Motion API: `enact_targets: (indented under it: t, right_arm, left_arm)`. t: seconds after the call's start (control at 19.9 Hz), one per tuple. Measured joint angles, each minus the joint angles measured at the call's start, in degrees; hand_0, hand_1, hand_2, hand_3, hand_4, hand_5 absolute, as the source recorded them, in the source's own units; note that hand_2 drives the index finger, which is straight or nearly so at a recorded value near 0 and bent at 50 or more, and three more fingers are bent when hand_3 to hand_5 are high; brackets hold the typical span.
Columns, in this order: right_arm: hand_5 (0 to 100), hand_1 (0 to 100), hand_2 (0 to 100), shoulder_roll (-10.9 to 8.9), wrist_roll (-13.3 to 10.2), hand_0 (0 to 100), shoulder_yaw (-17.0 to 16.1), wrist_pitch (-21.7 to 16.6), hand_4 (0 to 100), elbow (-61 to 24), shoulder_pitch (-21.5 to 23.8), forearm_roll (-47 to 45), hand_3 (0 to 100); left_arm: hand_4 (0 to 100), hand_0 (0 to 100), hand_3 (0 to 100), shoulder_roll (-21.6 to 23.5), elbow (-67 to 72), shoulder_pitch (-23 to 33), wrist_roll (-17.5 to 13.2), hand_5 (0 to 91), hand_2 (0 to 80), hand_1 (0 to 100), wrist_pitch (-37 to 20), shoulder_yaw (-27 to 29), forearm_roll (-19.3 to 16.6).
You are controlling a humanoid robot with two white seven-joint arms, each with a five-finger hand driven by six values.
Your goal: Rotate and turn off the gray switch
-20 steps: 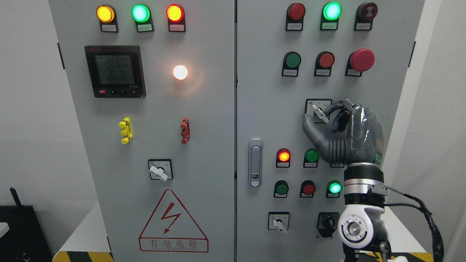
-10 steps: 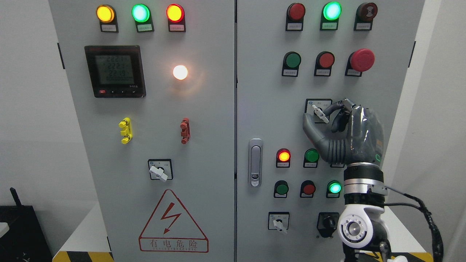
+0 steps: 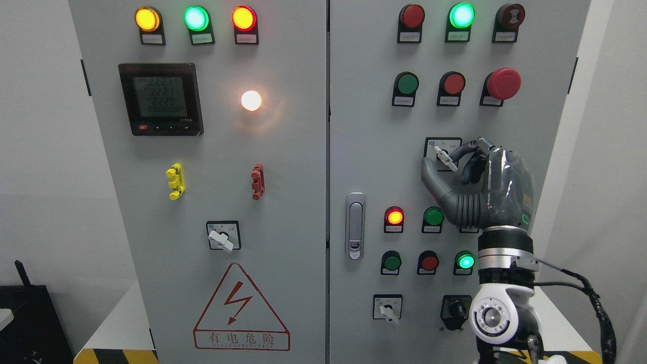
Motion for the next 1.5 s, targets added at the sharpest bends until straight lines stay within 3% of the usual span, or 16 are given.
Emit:
enact_targets:
  t: [1.25, 1.5]
  right_arm:
    - [100, 47, 64, -0.1, 0.0, 22, 0.5, 0.1, 93, 0.0, -0.1, 0.1, 96]
    - [100, 47, 64, -0.1, -0.1, 29, 0.6, 0.2, 93, 0.0, -0.1, 0.1, 96]
  left_arm:
    - [0, 12, 0, 0.0, 0.0, 0.0, 0.0, 0.0, 0.0, 39, 0.0, 0.0, 0.0]
    - [0, 12, 0, 0.0, 0.0, 0.0, 0.0, 0.0, 0.0, 39, 0.0, 0.0, 0.0]
